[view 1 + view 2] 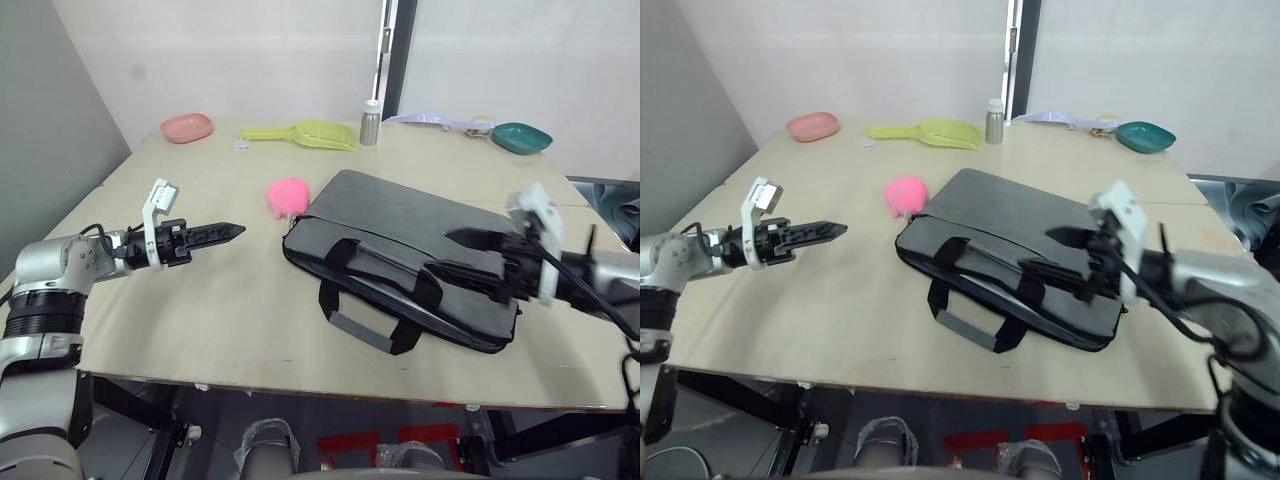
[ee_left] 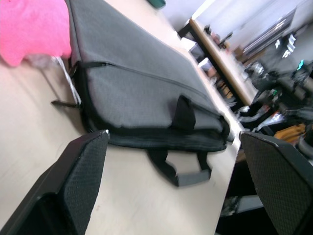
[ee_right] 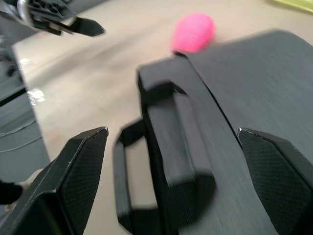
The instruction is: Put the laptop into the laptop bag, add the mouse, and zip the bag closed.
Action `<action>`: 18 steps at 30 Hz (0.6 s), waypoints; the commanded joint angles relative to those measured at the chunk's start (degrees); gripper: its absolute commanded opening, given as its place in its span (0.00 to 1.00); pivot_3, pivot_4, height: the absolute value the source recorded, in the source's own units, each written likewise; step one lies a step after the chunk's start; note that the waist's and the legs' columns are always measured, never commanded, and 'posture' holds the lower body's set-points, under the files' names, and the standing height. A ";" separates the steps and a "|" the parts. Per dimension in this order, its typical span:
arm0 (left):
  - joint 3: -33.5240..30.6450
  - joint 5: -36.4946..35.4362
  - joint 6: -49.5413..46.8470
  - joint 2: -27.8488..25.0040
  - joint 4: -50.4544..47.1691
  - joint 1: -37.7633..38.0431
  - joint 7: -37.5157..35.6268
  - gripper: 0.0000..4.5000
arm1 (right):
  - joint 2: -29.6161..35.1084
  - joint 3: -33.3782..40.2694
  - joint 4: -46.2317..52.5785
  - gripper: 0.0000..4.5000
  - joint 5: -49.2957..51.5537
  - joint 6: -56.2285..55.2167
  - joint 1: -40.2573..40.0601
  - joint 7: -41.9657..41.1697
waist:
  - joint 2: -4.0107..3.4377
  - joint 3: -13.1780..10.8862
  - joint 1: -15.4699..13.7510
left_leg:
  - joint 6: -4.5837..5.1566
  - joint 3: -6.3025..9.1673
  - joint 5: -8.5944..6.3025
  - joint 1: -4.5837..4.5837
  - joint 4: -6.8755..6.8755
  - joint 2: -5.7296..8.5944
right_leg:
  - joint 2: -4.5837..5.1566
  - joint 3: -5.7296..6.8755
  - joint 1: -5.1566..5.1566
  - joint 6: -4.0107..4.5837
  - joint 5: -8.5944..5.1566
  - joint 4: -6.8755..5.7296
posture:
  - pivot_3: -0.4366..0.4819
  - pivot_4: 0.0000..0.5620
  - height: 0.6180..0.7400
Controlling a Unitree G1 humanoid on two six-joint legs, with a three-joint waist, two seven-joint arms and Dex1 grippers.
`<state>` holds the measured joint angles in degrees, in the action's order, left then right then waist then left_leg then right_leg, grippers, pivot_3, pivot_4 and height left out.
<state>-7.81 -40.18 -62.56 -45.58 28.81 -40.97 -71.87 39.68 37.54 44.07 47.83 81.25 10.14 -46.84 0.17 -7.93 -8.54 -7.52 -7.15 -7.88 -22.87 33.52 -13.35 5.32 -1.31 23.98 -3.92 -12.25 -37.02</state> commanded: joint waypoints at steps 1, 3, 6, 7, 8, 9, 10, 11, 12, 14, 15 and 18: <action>3.37 3.83 1.66 2.69 7.80 -5.66 -0.63 1.00 | -1.50 10.36 4.22 0.99 3.28 -0.95 -9.88 0.60 | 0.01 0.02 -0.13 | 0.00 -0.02 0.00 -0.01 -0.02 0.03 | 0.03 -0.02 0.01 0.00 0.00 0.01 | 0.48 0.27 1.00; 4.82 6.15 2.69 5.08 13.61 -9.24 -0.50 1.00 | -3.78 14.08 4.13 0.99 5.24 -2.11 -15.49 1.49 | 0.00 0.02 -0.02 | 0.01 -0.01 -0.01 0.00 -0.03 0.03 | 0.03 -0.01 -0.03 -0.01 0.00 0.06 | 0.48 0.27 1.00; 6.16 9.35 4.08 8.55 21.65 -13.64 -0.42 1.00 | -7.19 16.27 1.88 0.99 5.34 -5.14 -22.54 2.89 | 0.01 0.02 0.15 | 0.02 -0.03 -0.01 0.00 -0.01 0.05 | 0.06 -0.03 -0.02 -0.02 0.00 0.10 | 0.48 0.27 1.00; 6.72 10.31 4.30 9.22 23.45 -14.45 -0.85 1.00 | -8.27 16.36 0.90 0.99 5.56 -6.08 -23.56 3.81 | 0.01 0.03 0.20 | 0.02 -0.04 -0.01 -0.01 -0.03 0.06 | 0.08 -0.03 -0.02 -0.02 0.00 0.11 | 0.48 0.27 1.00; 7.50 11.40 4.80 9.66 24.72 -14.94 -1.68 1.00 | -9.08 16.20 -0.03 0.99 5.65 -7.12 -24.10 4.91 | 0.00 0.02 0.31 | 0.03 -0.03 -0.01 0.00 -0.03 0.05 | 0.07 -0.03 -0.03 -0.03 0.00 0.12 | 0.48 0.27 1.00; 8.33 12.53 5.54 10.00 25.67 -15.27 -2.53 1.00 | -9.78 15.90 -0.95 0.99 5.55 -8.03 -24.44 6.14 | -0.02 0.01 0.59 | 0.03 -0.03 -0.01 0.01 -0.03 0.05 | 0.07 -0.04 -0.02 -0.03 0.00 0.12 | 0.48 0.27 1.00; 9.01 13.73 6.40 10.53 27.01 -15.79 -2.97 1.00 | -10.82 15.79 -1.96 0.99 5.94 -8.67 -24.44 7.51 | -0.01 0.02 0.77 | 0.03 -0.04 -0.01 0.03 -0.04 0.06 | 0.07 -0.06 -0.02 -0.04 0.00 0.13 | 0.48 0.27 1.00; 9.42 14.80 7.26 11.02 28.30 -16.35 -3.26 1.00 | -11.52 15.69 -2.72 0.99 6.49 -9.28 -24.75 8.42 | -0.02 0.02 0.79 | 0.03 -0.02 -0.01 0.05 -0.12 0.06 | 0.06 -0.04 -0.05 -0.04 0.00 0.18 | 0.48 0.27 1.00; 9.63 15.89 8.53 11.58 29.63 -16.95 -3.14 1.00 | -11.98 15.55 -3.26 0.99 6.71 -10.10 -25.84 8.60 | -0.02 0.02 0.77 | 0.03 -0.01 -0.01 0.06 -0.14 0.06 | 0.06 -0.04 -0.05 -0.04 0.00 0.20 | 0.48 0.27 1.00; 9.83 17.82 10.53 12.25 31.57 -17.81 -3.41 1.00 | -12.23 15.25 -4.10 0.99 7.33 -11.58 -28.34 8.63 | -0.03 0.02 0.56 | 0.02 0.00 -0.01 0.03 -0.25 0.08 | 0.06 0.00 -0.05 -0.05 0.00 0.30 | 0.48 0.27 1.00; 9.89 18.61 11.58 12.44 32.16 -18.02 -3.70 1.00 | -12.21 15.00 -4.82 0.99 7.04 -12.57 -29.79 8.52 | -0.03 0.02 0.48 | 0.02 0.00 -0.01 0.03 -0.34 0.09 | 0.06 0.03 -0.06 -0.05 0.00 0.41 | 0.48 0.27 1.00; 9.23 20.33 14.68 12.90 34.02 -18.86 -3.16 1.00 | -11.46 16.51 -9.79 0.99 7.64 -14.89 -31.42 8.89 | -0.03 0.02 0.34 | 0.02 0.03 0.00 -0.05 -0.49 0.09 | 0.06 0.12 -0.16 -0.10 0.04 0.80 | 0.48 0.27 1.00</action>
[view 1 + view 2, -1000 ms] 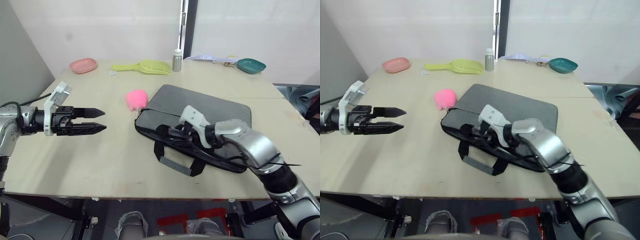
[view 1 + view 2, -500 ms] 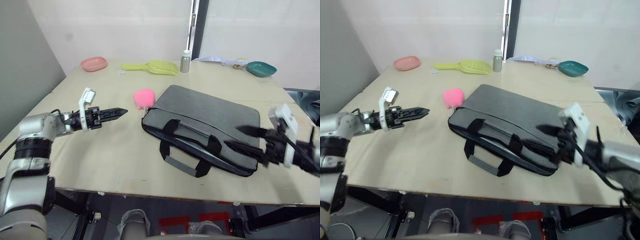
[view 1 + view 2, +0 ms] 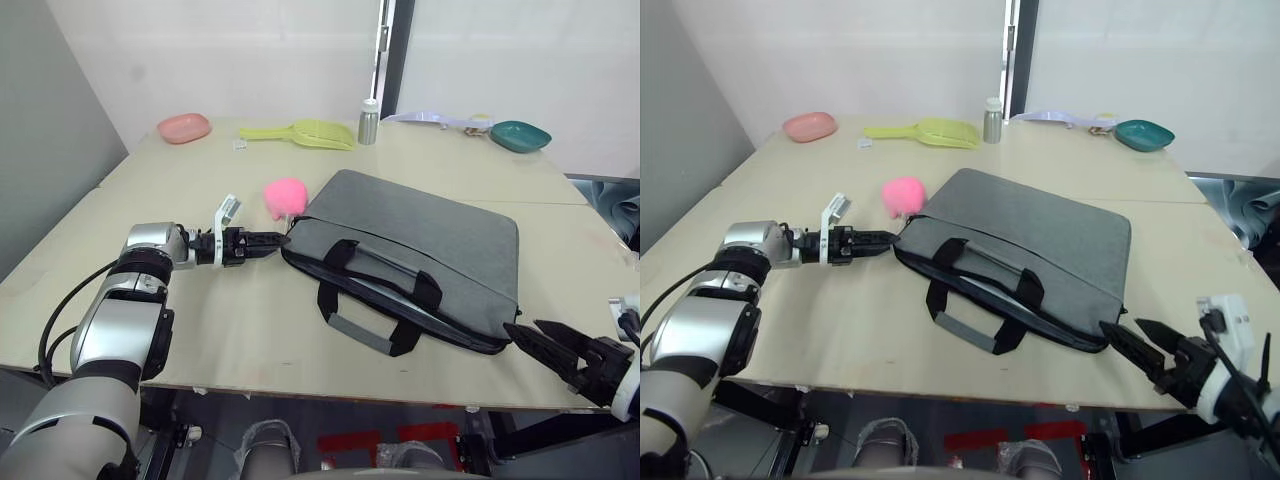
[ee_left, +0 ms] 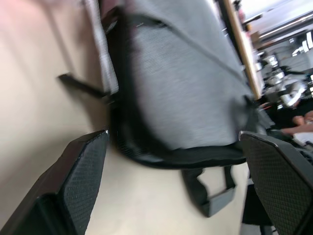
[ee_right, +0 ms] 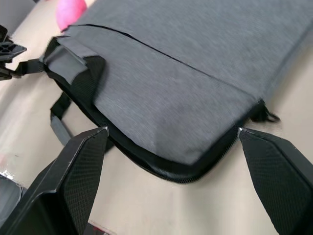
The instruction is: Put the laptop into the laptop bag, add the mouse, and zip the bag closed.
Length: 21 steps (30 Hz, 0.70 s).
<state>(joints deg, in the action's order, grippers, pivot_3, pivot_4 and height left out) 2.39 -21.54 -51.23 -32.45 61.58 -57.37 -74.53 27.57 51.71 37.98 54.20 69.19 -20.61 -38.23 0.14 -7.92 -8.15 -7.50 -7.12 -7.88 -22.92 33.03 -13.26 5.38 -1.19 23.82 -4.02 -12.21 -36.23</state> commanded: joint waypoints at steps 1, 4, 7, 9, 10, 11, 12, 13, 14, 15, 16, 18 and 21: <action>-1.22 2.16 4.17 -0.12 1.82 -2.77 -0.30 1.00 | 0.96 2.60 -4.55 0.99 1.90 -3.49 -0.84 0.40 | 0.00 0.00 -0.05 | 0.00 0.01 0.00 -0.01 -0.05 0.01 | 0.01 0.04 -0.07 -0.02 0.02 0.16 | 0.48 0.27 1.00; -1.59 2.97 5.43 0.45 2.58 -3.55 -1.13 1.00 | 1.39 0.51 -5.35 0.99 3.95 -4.15 -0.13 1.66 | -0.01 -0.01 -0.11 | 0.02 0.01 -0.01 0.01 -0.15 0.05 | 0.04 0.05 -0.08 -0.02 0.02 0.22 | 0.48 0.27 1.00; -1.41 3.80 6.82 1.40 2.89 -3.80 -1.20 1.00 | 0.90 -5.06 -6.39 0.99 3.16 -4.84 0.43 3.18 | -0.02 -0.01 -0.13 | 0.02 0.05 -0.01 0.08 -0.16 0.04 | 0.03 0.08 -0.16 -0.02 0.02 0.21 | 0.48 0.27 1.00; -1.23 4.64 7.86 2.22 3.04 -3.65 -0.88 1.00 | 0.22 -8.73 -7.98 0.99 1.88 -5.69 1.24 4.46 | -0.01 -0.01 -0.13 | 0.02 0.05 -0.01 0.12 -0.15 0.04 | 0.04 0.08 -0.24 -0.02 0.02 0.22 | 0.48 0.27 1.00; -1.14 4.92 8.05 2.55 2.91 -3.55 -1.29 1.00 | 0.16 -10.06 -8.96 0.99 1.36 -6.24 1.56 4.91 | -0.02 -0.01 -0.15 | 0.02 0.07 -0.01 0.14 -0.15 0.04 | 0.04 0.09 -0.28 -0.02 0.02 0.22 | 0.48 0.27 1.00; -1.13 5.11 8.14 2.73 2.85 -3.52 -1.64 1.00 | 0.25 -10.81 -9.60 0.99 1.20 -6.71 1.69 5.21 | -0.02 -0.02 -0.16 | 0.02 0.07 0.00 0.13 -0.15 0.05 | 0.05 0.09 -0.27 -0.02 0.02 0.22 | 0.48 0.27 1.00; -1.18 5.27 8.19 2.84 2.83 -3.52 -1.93 1.00 | 0.42 -11.33 -10.03 0.99 1.18 -7.17 1.68 5.40 | -0.03 -0.02 -0.20 | 0.02 0.07 0.00 0.12 -0.14 0.05 | 0.05 0.10 -0.27 -0.02 0.02 0.23 | 0.48 0.27 1.00; -1.23 5.40 8.24 2.90 2.86 -3.53 -2.11 1.00 | 0.61 -11.72 -10.33 0.99 1.27 -7.59 1.60 5.58 | -0.03 -0.02 -0.22 | 0.01 0.07 0.00 0.11 -0.14 0.05 | 0.05 0.10 -0.27 -0.02 0.02 0.24 | 0.48 0.27 1.00; -1.30 5.52 8.29 2.92 2.91 -3.55 -2.16 1.00 | 0.79 -11.94 -10.47 0.99 1.46 -7.94 1.49 5.72 | -0.03 -0.02 -0.24 | 0.01 0.07 0.00 0.11 -0.14 0.05 | 0.05 0.10 -0.27 -0.02 0.02 0.25 | 0.48 0.27 1.00; -1.40 5.74 8.73 3.49 3.15 -3.55 -1.40 1.00 | 1.07 -12.74 -11.70 0.93 1.25 -8.28 2.42 5.88 | -0.04 -0.03 -0.26 | 0.01 0.07 0.00 0.10 -0.15 0.05 | 0.05 0.11 -0.27 -0.02 0.02 0.26 | 0.48 0.27 1.00; -1.56 6.01 9.13 3.93 3.33 -3.54 -0.90 0.94 | 1.34 -13.37 -12.55 0.87 1.12 -8.60 3.02 5.98 | -0.04 -0.02 -0.25 | 0.01 0.08 0.00 0.09 -0.17 0.05 | 0.05 0.12 -0.27 -0.02 0.02 0.30 | 0.48 0.27 1.00; -1.97 6.50 10.05 4.58 3.72 -3.57 0.02 0.81 | 1.93 -14.21 -13.41 0.74 1.07 -9.08 3.58 6.05 | -0.04 -0.03 -0.25 | 0.02 0.09 0.00 0.09 -0.16 0.06 | 0.05 0.13 -0.32 -0.03 0.03 0.35 | 0.48 0.27 1.00; -2.76 7.00 10.85 5.15 4.48 -3.72 1.38 0.57 | 2.34 -14.61 -13.44 0.51 1.57 -9.79 3.02 5.82 | -0.05 -0.03 -0.32 | 0.03 0.14 0.00 0.08 -0.16 0.05 | 0.05 0.18 -0.33 -0.04 0.04 0.34 | 0.48 0.27 1.00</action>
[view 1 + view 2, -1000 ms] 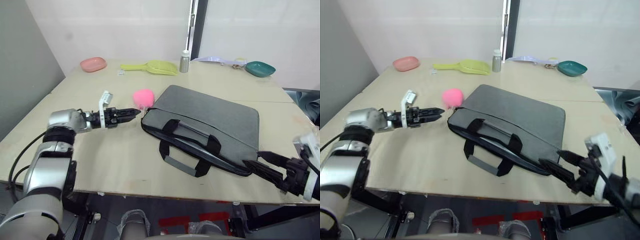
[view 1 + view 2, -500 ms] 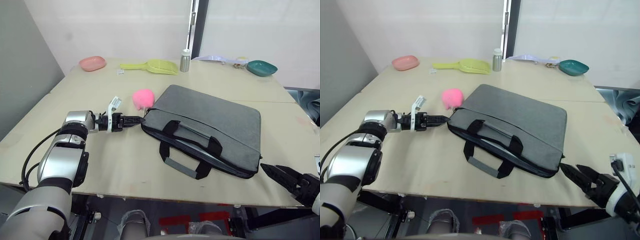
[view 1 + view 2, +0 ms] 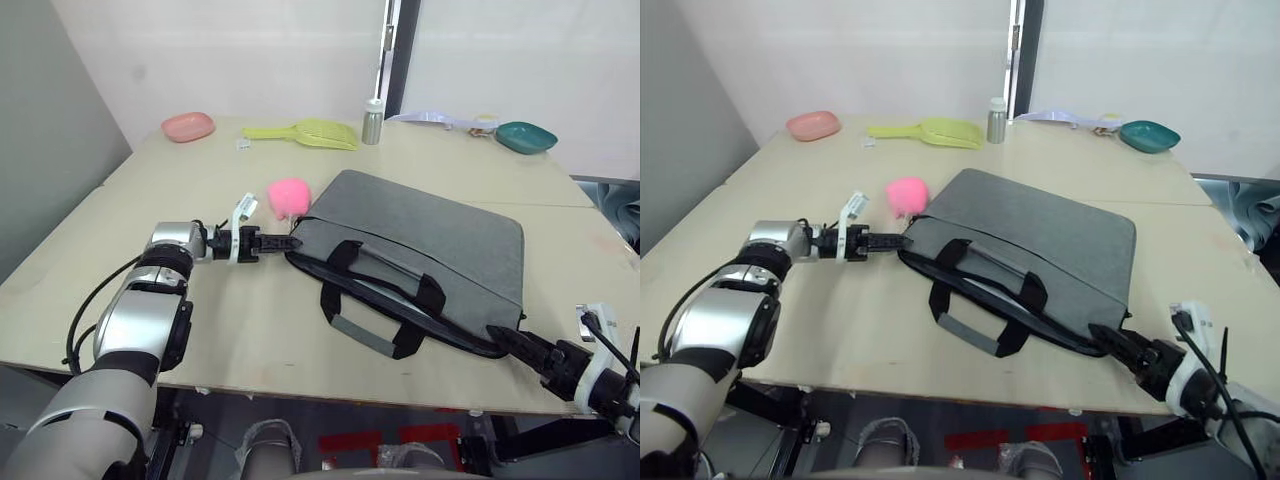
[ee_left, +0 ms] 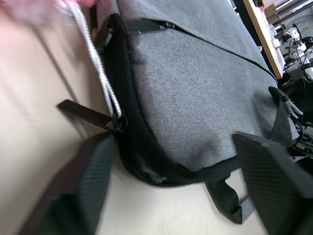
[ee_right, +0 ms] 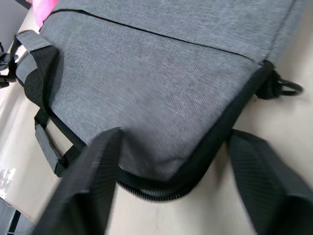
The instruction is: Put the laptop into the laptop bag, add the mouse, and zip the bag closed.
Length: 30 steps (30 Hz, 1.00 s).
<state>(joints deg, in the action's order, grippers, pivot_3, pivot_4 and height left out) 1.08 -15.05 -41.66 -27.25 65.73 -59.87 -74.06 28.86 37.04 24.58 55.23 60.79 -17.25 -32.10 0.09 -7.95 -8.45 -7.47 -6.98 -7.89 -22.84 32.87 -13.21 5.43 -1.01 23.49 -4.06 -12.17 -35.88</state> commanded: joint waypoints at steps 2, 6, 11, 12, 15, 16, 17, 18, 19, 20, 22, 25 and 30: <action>-1.52 1.13 2.29 0.34 0.67 -0.98 2.13 0.41 | 1.17 -0.04 0.04 0.36 0.85 -1.76 -0.81 -0.34 | 0.00 0.00 -0.02 | 0.00 0.00 0.00 -0.01 -0.01 0.00 | 0.00 0.01 -0.01 0.00 0.00 0.05 | 0.48 0.27 1.00; -2.93 0.99 3.02 1.12 1.56 -0.81 4.03 0.09 | 1.20 0.04 0.36 0.05 1.40 -2.38 -1.87 -0.35 | 0.01 0.01 -0.12 | 0.00 0.02 0.00 -0.03 -0.02 0.00 | 0.00 0.06 -0.05 0.00 0.00 0.11 | 0.48 0.27 1.00; -2.63 2.23 2.45 0.95 0.84 -0.08 2.41 0.01 | 1.79 -0.72 0.90 0.00 1.15 -3.38 -2.90 -0.13 | 0.00 0.01 -0.16 | 0.03 0.04 -0.02 0.07 -0.02 0.01 | 0.02 0.06 -0.17 0.00 0.00 0.13 | 0.48 0.27 1.00; -1.78 2.64 1.85 0.57 -0.13 0.29 0.67 0.01 | 2.26 -1.18 0.94 0.00 0.22 -3.78 -2.98 0.14 | 0.00 0.01 -0.15 | 0.03 0.04 -0.02 0.07 -0.02 0.01 | 0.02 0.06 -0.18 0.00 0.00 0.15 | 0.48 0.27 1.00; 0.19 3.39 0.08 -0.66 -3.53 1.56 -3.05 0.01 | 4.03 -2.65 0.84 0.00 -1.14 -4.65 -2.57 0.03 | 0.00 0.01 -0.06 | 0.02 0.04 -0.01 0.05 -0.08 0.01 | 0.02 0.09 -0.19 0.00 0.00 0.25 | 0.48 0.27 1.00; 0.55 3.42 -0.51 -1.17 -4.83 2.14 -3.73 0.01 | 4.52 -2.91 0.71 0.00 -0.90 -4.55 -2.05 0.10 | 0.00 0.01 -0.02 | 0.02 0.04 -0.01 0.05 -0.12 0.01 | 0.02 0.11 -0.19 0.00 0.00 0.28 | 0.48 0.27 1.00; 0.99 3.21 -1.29 -1.84 -6.72 3.11 -4.89 0.01 | 5.05 -3.22 0.35 0.00 -0.79 -4.42 -1.35 0.22 | 0.00 0.01 0.04 | 0.02 0.04 -0.01 0.06 -0.18 0.01 | 0.02 0.12 -0.19 0.00 0.00 0.32 | 0.48 0.27 1.00; 1.30 2.90 -2.17 -2.43 -8.54 4.03 -5.69 0.01 | 5.50 -3.46 0.00 0.00 -0.67 -4.39 -0.83 0.11 | 0.00 0.01 0.17 | 0.02 0.04 -0.01 0.06 -0.22 0.00 | 0.01 0.13 -0.19 0.00 0.00 0.34 | 0.48 0.27 1.00; 1.47 2.58 -2.97 -3.01 -10.35 5.10 -6.06 0.01 | 5.84 -3.67 -0.34 0.00 -0.48 -4.39 -0.39 -0.17 | -0.01 0.01 0.32 | 0.03 0.04 -0.02 0.06 -0.26 0.00 | 0.00 0.14 -0.19 0.00 0.00 0.35 | 0.48 0.27 1.00; 1.51 2.22 -3.90 -3.57 -12.30 6.13 -6.24 0.01 | 6.12 -3.86 -0.69 0.00 -0.32 -4.30 -0.03 -0.35 | -0.01 0.01 0.52 | 0.02 0.03 -0.01 0.06 -0.31 -0.01 | -0.01 0.14 -0.19 0.00 0.00 0.38 | 0.48 0.27 1.00; 1.07 1.34 -5.81 -4.63 -16.51 8.35 -5.94 0.01 | 6.83 -4.71 -1.70 0.00 -0.69 -4.06 0.51 -0.40 | -0.01 0.01 0.73 | 0.03 0.03 -0.01 0.05 -0.37 -0.01 | -0.01 0.17 -0.19 0.00 0.00 0.43 | 0.48 0.27 1.00; -0.31 -0.86 -10.13 -7.00 -25.32 12.63 -5.05 0.01 | 8.92 -7.35 -2.40 0.00 -2.40 -4.14 0.79 -1.84 | -0.03 0.02 1.38 | 0.03 0.03 -0.02 0.05 -0.40 -0.01 | -0.01 0.18 -0.19 0.01 0.00 0.47 | 0.48 0.27 1.00; -3.12 -6.21 -18.24 -12.63 -45.20 23.95 -2.44 0.01 | 14.84 -14.91 -2.28 0.00 -7.26 -5.46 4.03 -5.34 | -0.07 0.06 2.80 | 0.02 0.01 -0.02 0.04 -0.63 -0.05 | -0.04 0.23 -0.19 0.04 -0.03 0.60 | 0.48 0.27 1.00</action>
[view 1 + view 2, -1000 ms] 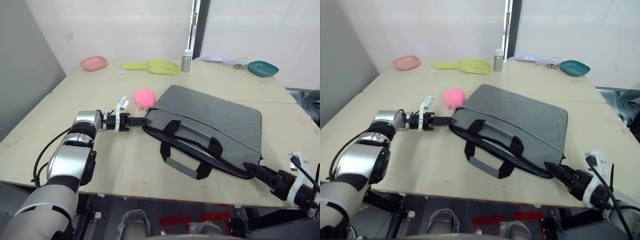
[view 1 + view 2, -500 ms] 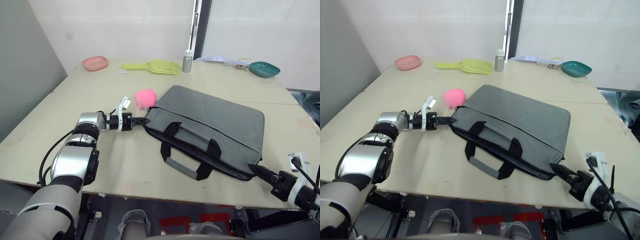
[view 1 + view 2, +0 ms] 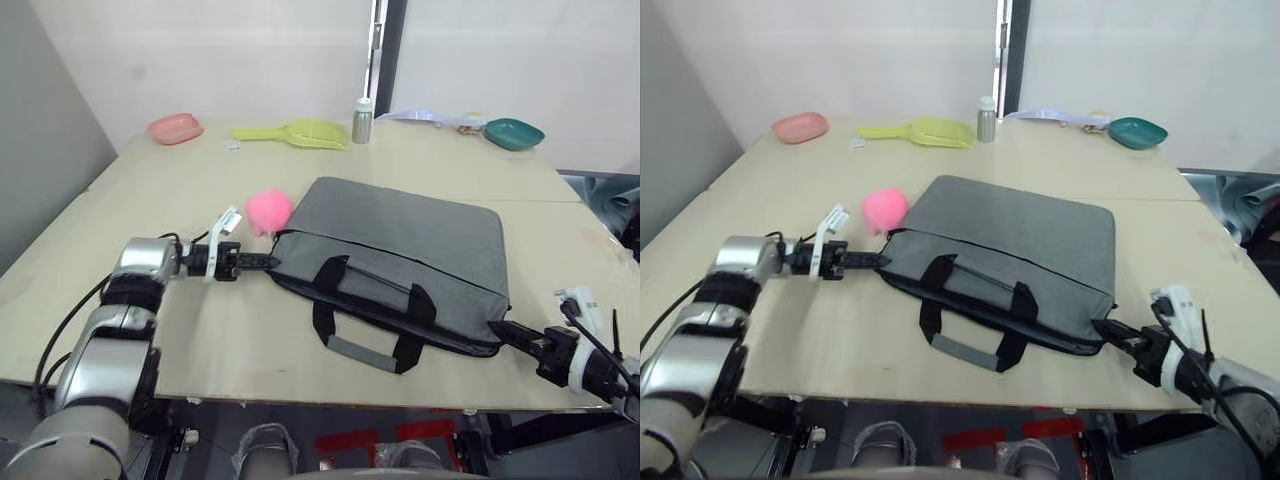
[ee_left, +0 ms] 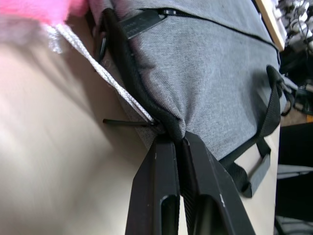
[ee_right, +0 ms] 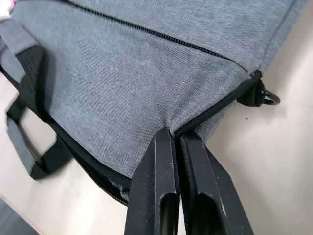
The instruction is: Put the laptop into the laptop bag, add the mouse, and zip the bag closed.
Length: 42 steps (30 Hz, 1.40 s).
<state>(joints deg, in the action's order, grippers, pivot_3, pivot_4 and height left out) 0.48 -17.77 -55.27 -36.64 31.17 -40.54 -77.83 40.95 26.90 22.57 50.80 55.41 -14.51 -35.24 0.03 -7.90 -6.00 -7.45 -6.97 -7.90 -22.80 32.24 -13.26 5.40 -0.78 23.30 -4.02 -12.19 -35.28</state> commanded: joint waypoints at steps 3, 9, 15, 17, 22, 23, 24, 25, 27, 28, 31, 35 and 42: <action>-6.48 -6.57 -8.12 -5.81 -17.55 10.14 4.58 0.01 | 5.43 -8.44 -0.42 0.00 -3.94 -0.28 5.31 -4.60 | -0.02 0.01 0.96 | 0.00 -0.02 0.00 0.01 -0.06 -0.04 | -0.05 0.01 0.00 0.01 -0.01 0.03 | 0.48 0.27 1.00; -12.68 -12.77 -13.91 -7.45 -28.72 19.15 10.14 0.01 | 9.08 -14.68 -0.96 0.00 -6.63 -0.86 11.27 -8.82 | -0.02 0.01 0.70 | 0.01 -0.06 0.00 0.09 0.00 -0.05 | -0.05 -0.03 0.01 0.02 -0.01 0.02 | 0.48 0.27 1.00; -16.74 -16.47 -15.96 -6.23 -33.79 26.18 15.69 0.01 | 10.39 -16.62 -0.05 0.00 -7.20 -0.53 13.55 -10.82 | -0.01 0.02 0.55 | 0.03 -0.06 0.00 0.08 -0.03 -0.06 | -0.06 0.00 0.04 0.03 -0.02 0.03 | 0.48 0.27 1.00; -17.36 -17.28 -15.71 -6.23 -34.01 27.35 16.89 0.01 | 10.35 -16.66 -0.25 0.00 -7.47 -0.48 13.71 -11.07 | -0.01 0.02 0.61 | 0.04 -0.07 0.00 0.08 -0.03 -0.06 | -0.06 -0.01 0.04 0.04 -0.02 0.04 | 0.48 0.27 1.00; -16.81 -18.25 -13.45 -6.91 -32.99 28.64 18.27 0.01 | 10.30 -17.53 -2.05 0.00 -10.42 -2.76 14.01 -11.38 | -0.01 0.07 0.68 | 0.04 -0.09 0.00 0.12 -0.03 -0.06 | -0.06 -0.04 0.03 0.04 -0.02 0.02 | 0.48 0.27 1.00; -16.73 -18.60 -13.35 -6.99 -33.02 28.66 18.50 0.01 | 10.18 -17.70 -2.55 0.00 -11.19 -3.36 14.18 -11.29 | -0.01 0.08 0.69 | 0.05 -0.10 0.00 0.12 -0.03 -0.06 | -0.06 -0.04 0.03 0.04 -0.02 0.02 | 0.48 0.27 1.00; -16.67 -19.03 -13.20 -6.98 -33.20 28.60 18.60 0.01 | 9.99 -17.82 -3.20 0.00 -11.86 -4.01 14.50 -11.40 | 0.00 0.09 0.72 | 0.05 -0.10 0.00 0.12 -0.02 -0.06 | -0.06 -0.05 0.03 0.04 -0.02 0.02 | 0.48 0.27 1.00; -16.69 -19.58 -13.02 -6.96 -33.42 28.62 18.48 0.01 | 9.80 -17.92 -3.76 0.00 -12.57 -4.82 14.83 -11.59 | 0.00 0.09 0.72 | 0.06 -0.12 0.00 0.14 -0.01 -0.06 | -0.06 -0.07 0.03 0.04 -0.02 0.00 | 0.48 0.27 1.00; -16.97 -20.85 -13.49 -7.00 -34.47 28.87 18.47 0.01 | 9.71 -18.16 -5.34 0.00 -13.57 -5.44 15.73 -11.93 | 0.01 0.10 0.74 | 0.07 -0.14 0.01 0.16 0.02 -0.05 | -0.06 -0.11 0.03 0.04 -0.02 -0.04 | 0.48 0.27 1.00; -17.17 -21.43 -13.92 -7.03 -34.99 29.04 18.63 0.01 | 9.74 -18.39 -6.16 0.00 -13.92 -5.79 16.27 -12.33 | 0.01 0.10 0.75 | 0.08 -0.16 0.01 0.20 0.06 -0.05 | -0.06 -0.14 0.03 0.04 -0.02 -0.08 | 0.48 0.27 1.00; -17.46 -22.92 -14.48 -7.71 -36.11 30.34 18.55 0.01 | 9.70 -19.46 -8.17 0.00 -15.07 -6.66 17.74 -13.20 | 0.01 0.10 0.72 | 0.09 -0.22 0.01 0.31 0.08 -0.04 | -0.05 -0.23 0.01 0.04 -0.02 -0.12 | 0.48 0.27 1.00; -18.14 -23.52 -14.30 -8.56 -36.05 32.39 19.79 0.01 | 9.68 -20.72 -8.37 0.00 -15.47 -6.76 18.78 -14.70 | 0.03 0.12 0.77 | 0.11 -0.36 0.00 0.44 0.04 -0.04 | -0.06 -0.36 -0.01 0.03 -0.02 -0.14 | 0.48 0.27 1.00; -17.12 -22.40 -10.30 -9.69 -33.75 33.32 20.04 0.01 | 9.48 -20.94 -8.56 0.00 -15.91 -7.06 18.39 -15.30 | 0.04 0.12 0.90 | 0.12 -0.52 -0.01 0.61 -0.05 -0.07 | -0.09 -0.49 -0.01 0.03 -0.02 -0.13 | 0.48 0.27 1.00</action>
<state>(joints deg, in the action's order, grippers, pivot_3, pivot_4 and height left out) -16.83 -40.73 -66.70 -44.65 -3.08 -7.68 -57.94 50.71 6.79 14.00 35.43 48.23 4.26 -49.79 0.07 -7.78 -5.09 -7.33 -7.50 -7.91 -22.17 32.19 -13.32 5.31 -1.27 23.28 -3.98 -12.21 -35.42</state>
